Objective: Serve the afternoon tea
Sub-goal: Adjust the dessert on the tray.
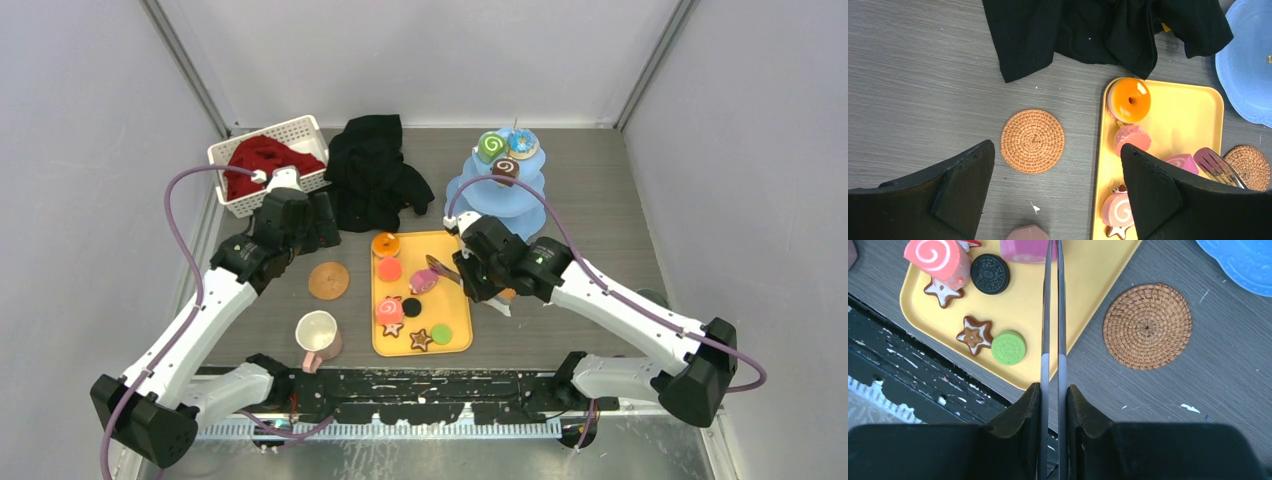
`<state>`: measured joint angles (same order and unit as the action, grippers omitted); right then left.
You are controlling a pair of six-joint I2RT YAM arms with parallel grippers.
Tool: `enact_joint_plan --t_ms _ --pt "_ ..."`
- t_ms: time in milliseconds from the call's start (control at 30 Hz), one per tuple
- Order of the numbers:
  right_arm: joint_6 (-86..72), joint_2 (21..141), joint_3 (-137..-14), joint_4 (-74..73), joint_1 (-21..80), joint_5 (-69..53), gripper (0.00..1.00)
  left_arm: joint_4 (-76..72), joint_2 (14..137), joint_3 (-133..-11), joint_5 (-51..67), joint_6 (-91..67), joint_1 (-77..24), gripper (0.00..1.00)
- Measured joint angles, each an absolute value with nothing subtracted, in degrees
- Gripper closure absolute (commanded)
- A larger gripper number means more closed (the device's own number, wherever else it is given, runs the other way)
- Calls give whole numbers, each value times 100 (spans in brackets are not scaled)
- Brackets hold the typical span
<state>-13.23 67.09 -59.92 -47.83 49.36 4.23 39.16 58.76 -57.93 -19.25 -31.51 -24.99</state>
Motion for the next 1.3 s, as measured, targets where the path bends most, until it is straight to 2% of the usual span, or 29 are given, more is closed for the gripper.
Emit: enact_joint_plan --t_ms 300,833,1100,1300 --pt "-1286 6635 -6425 -4598 4936 475 99 3900 5874 -5793 -1925 -3157 -2499 5" --pt "-1470 7907 -6281 -2659 4936 -12 99 3918 5728 -5734 -1949 -3157 -2499 5" --pt "-1433 8750 -6431 -2318 4860 8 99 3931 5717 -5734 -1949 -3157 -2499 5" --pt "-1433 8624 -6213 -2237 4812 38 99 3933 5704 -5734 -1949 -3153 -2499 5"
